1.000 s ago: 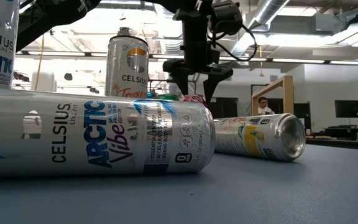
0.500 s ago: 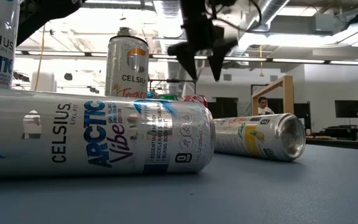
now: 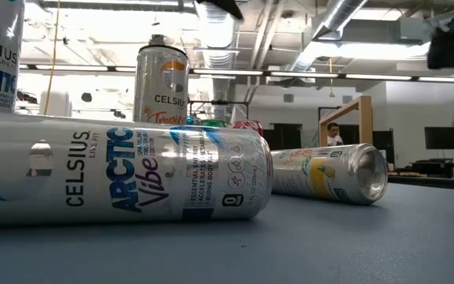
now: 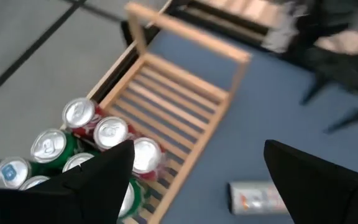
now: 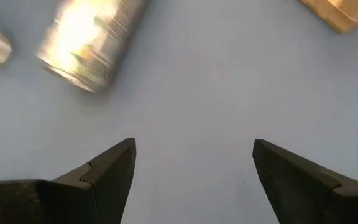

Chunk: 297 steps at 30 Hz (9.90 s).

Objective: Place canned beverage on shelf
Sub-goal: Put the light yellow soda can on the shelf

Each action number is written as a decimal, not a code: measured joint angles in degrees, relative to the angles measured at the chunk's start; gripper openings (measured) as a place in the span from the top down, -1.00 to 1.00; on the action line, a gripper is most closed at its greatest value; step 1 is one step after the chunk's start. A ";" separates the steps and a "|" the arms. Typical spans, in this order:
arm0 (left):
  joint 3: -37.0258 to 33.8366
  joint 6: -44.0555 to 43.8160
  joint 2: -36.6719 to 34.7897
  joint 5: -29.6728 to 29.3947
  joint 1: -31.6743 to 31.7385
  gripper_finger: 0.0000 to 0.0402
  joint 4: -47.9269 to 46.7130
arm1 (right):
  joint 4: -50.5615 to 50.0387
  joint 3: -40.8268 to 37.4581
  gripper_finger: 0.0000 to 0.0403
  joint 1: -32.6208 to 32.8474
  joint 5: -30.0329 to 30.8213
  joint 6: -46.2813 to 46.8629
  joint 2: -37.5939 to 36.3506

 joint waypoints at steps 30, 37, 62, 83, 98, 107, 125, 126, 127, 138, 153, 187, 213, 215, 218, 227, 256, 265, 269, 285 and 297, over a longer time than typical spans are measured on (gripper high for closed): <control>-0.02 -8.53 -16.83 -5.81 -25.53 -0.71 -6.01 | -13.99 46.08 -0.63 -33.40 -22.07 -29.25 40.42; -0.04 -8.58 -16.87 -10.19 -28.23 -0.71 -9.76 | -5.22 46.08 -0.63 -33.92 -26.65 -29.50 46.95; -0.22 -7.90 -16.83 -13.72 -28.32 -0.71 -14.92 | 0.41 45.99 -0.16 -36.44 -22.99 -29.74 52.87; -0.24 -6.64 -16.87 -25.08 -28.92 -0.71 -12.46 | 75.24 14.75 -0.16 -19.80 27.63 -51.58 38.50; -0.33 -1.17 -8.71 -13.21 -22.51 -0.71 -8.73 | 97.25 11.45 -0.17 -21.14 26.00 -81.16 46.33; -0.27 2.20 -7.47 -14.27 -20.94 -0.71 -4.97 | 104.55 8.16 -0.19 -23.65 25.94 -79.98 47.83; -0.26 1.59 -7.47 -14.20 -19.71 -0.71 -3.94 | 114.59 9.48 -0.27 -24.14 23.29 -86.76 56.21; -0.26 1.24 -7.47 -14.20 -19.71 -0.71 -3.98 | 114.35 9.63 -0.27 -24.14 23.37 -86.84 56.19; -0.26 0.92 -7.47 -14.22 -19.71 -0.71 -4.04 | 114.07 9.82 -0.27 -24.14 23.67 -86.73 56.21; -0.27 0.49 -5.86 -12.73 -19.71 -0.71 -5.17 | 111.73 12.22 -0.27 -22.70 25.01 -87.83 56.42; -0.28 1.98 -4.91 -10.04 -18.83 -0.71 -6.68 | 108.80 12.81 -0.45 -23.55 24.72 -78.02 56.30; -0.24 32.14 -1.36 18.28 -10.35 -0.71 -8.53 | 76.59 12.70 -0.93 8.20 60.69 -84.03 16.67; -0.28 35.40 12.96 20.70 -5.67 -0.71 -8.50 | 76.52 12.63 -0.93 16.87 60.66 -72.99 17.04; -0.38 35.41 13.14 20.99 -5.70 -0.71 -7.55 | 76.44 12.63 -0.93 17.14 60.66 -72.99 17.04; -2.20 35.86 13.03 21.34 -5.74 -0.71 -3.72 | 76.43 12.63 -0.93 17.85 60.63 -72.99 17.04; -6.73 37.94 13.10 21.58 -6.04 -0.71 -5.09 | 76.41 12.63 -0.93 18.79 60.63 -73.25 17.04; -12.55 37.50 13.01 21.57 -4.23 -0.71 -1.33 | 75.39 12.63 -0.77 18.63 60.63 -73.44 16.89; -12.57 37.98 13.01 21.24 -4.19 -0.38 -2.75 | 75.14 12.63 -0.77 18.51 60.63 -73.44 16.89; -14.11 37.24 12.69 22.55 -3.97 -0.18 -3.23 | 75.10 12.63 -0.77 18.51 60.63 -73.47 16.89; -5.21 33.82 12.00 20.05 -1.51 -0.20 -3.04 | 76.57 12.66 -0.77 17.79 60.59 -74.10 16.02; -0.33 34.04 12.02 18.27 8.08 -0.21 5.76 | 76.44 12.66 -0.77 17.33 60.60 -73.50 16.04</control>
